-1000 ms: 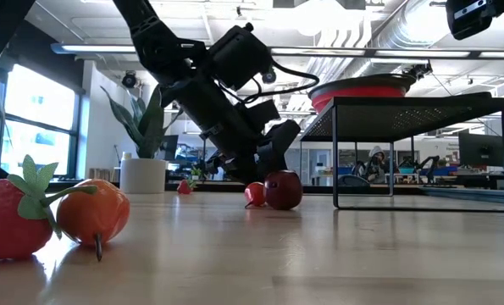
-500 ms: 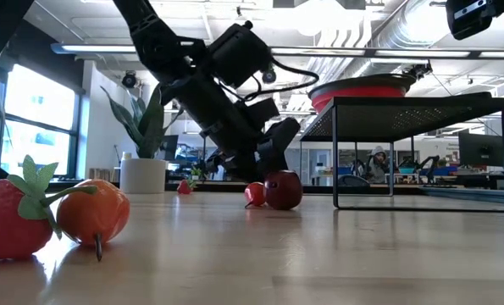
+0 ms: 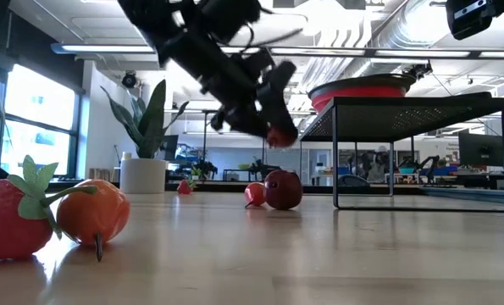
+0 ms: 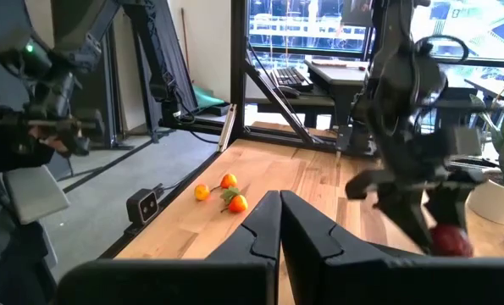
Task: Pick & Place Fruit
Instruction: Put the pomegranate into the strainer bowl on the shelf
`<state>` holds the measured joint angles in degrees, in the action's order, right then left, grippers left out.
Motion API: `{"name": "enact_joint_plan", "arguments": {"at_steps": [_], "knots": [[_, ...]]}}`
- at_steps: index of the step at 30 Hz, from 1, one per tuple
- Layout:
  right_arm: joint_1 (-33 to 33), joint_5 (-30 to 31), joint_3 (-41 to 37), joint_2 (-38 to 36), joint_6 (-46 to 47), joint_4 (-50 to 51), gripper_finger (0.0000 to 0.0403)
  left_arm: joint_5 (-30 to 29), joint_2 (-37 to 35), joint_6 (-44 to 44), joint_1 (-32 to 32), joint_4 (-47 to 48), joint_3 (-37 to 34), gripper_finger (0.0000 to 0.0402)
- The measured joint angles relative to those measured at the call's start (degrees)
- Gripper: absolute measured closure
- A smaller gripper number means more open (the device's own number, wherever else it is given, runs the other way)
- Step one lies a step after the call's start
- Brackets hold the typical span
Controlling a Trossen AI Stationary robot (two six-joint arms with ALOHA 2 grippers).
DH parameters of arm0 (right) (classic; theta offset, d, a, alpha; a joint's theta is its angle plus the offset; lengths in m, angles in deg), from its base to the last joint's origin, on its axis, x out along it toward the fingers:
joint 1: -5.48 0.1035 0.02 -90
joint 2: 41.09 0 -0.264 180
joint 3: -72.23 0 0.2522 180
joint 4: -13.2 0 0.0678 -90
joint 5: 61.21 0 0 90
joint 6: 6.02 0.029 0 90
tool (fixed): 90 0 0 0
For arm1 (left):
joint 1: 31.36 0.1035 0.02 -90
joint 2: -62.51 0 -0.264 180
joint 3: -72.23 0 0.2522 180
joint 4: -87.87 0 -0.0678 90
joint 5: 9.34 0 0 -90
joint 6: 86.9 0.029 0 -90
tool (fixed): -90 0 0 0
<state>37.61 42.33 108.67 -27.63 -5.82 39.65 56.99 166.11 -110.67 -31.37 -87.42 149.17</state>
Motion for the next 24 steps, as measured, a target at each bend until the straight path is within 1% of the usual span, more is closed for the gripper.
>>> {"name": "enact_joint_plan", "arguments": {"at_steps": [3,8,11,13,17,19,22,24], "knots": [[0.0,0.0,0.0,0.0,0.0,0.0,0.0400,-1.3,-2.8,1.2,0.0,1.5,0.0,0.0194],[0.0,0.0,0.0,0.0,0.0,0.0,0.0400,-3.3,-7.1,3.7,0.0,1.3,0.0,0.0194],[0.0,0.0,0.0,0.0,-0.3,0.0,0.0400,-4.5,-8.4,4.6,0.0,1.2,0.9,0.0194],[0.0,0.0,0.0,0.0,-0.3,0.0,0.0400,-5.0,-8.6,5.5,0.0,0.9,2.5,0.0194],[0.0,0.1,0.0,0.0,-0.6,0.0,0.0400,-5.0,-8.6,9.0,0.2,-2.8,6.5,0.0194],[0.0,0.9,0.0,0.0,-1.6,0.0,0.0400,-5.0,-8.0,10.9,0.5,-5.4,8.8,0.0194],[0.0,2.8,0.0,0.0,-1.9,0.0,0.0401,-4.8,-7.8,12.0,1.3,-6.2,12.5,0.0194],[0.0,3.7,0.0,0.0,-1.9,0.0,0.0401,-3.5,-7.9,12.0,2.1,-5.9,15.2,0.0194]]}}
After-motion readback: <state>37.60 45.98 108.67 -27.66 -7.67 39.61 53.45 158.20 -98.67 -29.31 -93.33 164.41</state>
